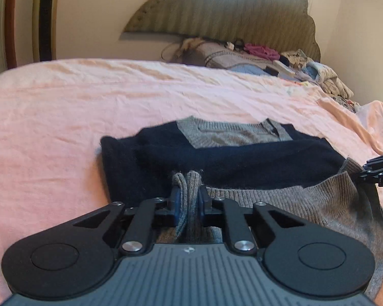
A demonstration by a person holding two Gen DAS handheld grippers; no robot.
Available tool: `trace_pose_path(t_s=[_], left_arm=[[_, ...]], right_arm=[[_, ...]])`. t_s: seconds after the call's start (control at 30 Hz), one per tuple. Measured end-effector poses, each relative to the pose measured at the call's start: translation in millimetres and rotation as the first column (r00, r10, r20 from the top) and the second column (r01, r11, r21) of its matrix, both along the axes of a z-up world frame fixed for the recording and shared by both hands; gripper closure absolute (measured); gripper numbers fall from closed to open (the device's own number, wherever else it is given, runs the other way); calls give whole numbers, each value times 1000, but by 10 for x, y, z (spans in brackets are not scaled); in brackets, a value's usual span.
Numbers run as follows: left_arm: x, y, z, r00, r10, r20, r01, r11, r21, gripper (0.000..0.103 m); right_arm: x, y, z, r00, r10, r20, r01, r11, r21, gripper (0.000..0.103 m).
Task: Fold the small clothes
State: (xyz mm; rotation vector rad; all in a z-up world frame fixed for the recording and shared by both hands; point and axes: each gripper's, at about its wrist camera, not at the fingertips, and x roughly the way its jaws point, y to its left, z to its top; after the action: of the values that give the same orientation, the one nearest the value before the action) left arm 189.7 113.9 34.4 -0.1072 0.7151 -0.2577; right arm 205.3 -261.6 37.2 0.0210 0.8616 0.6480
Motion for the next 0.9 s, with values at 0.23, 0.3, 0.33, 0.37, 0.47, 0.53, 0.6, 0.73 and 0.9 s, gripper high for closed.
trace_pose_path(t_s=[0.23, 0.3, 0.33, 0.37, 0.47, 0.53, 0.6, 0.73, 0.9], left_arm=[[-136, -3, 518, 986, -7, 166, 12, 1000, -29, 91], [-5, 12, 624, 980, 22, 200, -20, 1000, -13, 91], [106, 40, 664, 975, 61, 212, -59, 998, -12, 91], [209, 78, 680, 973, 87, 216, -85, 996, -20, 91], [618, 96, 500, 966, 141, 215, -165, 982, 95, 88], [911, 40, 182, 965, 210, 159, -244, 940, 240, 87], [1053, 38, -59, 956, 288, 52, -288, 898, 333, 87], [455, 190, 48, 944, 310, 111, -327, 922, 208, 70], [-815, 558, 142, 878, 456, 146, -442, 889, -115, 7]], right_arm=[[-19, -452, 330, 986, -149, 71, 134, 975, 177, 92], [146, -578, 362, 970, -234, 65, 214, 950, 229, 92], [240, -625, 356, 959, -277, 59, 254, 934, 252, 92], [350, -664, 338, 947, -316, 56, 290, 918, 270, 92], [679, -665, 190, 916, -400, 29, 373, 878, 300, 92], [905, -578, -8, 903, -429, -19, 417, 865, 280, 90], [997, -470, -235, 881, -472, -41, 468, 853, 230, 82], [593, -480, -196, 877, -479, 26, 463, 859, 219, 41], [-429, -896, -28, 885, -466, 9, 443, 848, 290, 21]])
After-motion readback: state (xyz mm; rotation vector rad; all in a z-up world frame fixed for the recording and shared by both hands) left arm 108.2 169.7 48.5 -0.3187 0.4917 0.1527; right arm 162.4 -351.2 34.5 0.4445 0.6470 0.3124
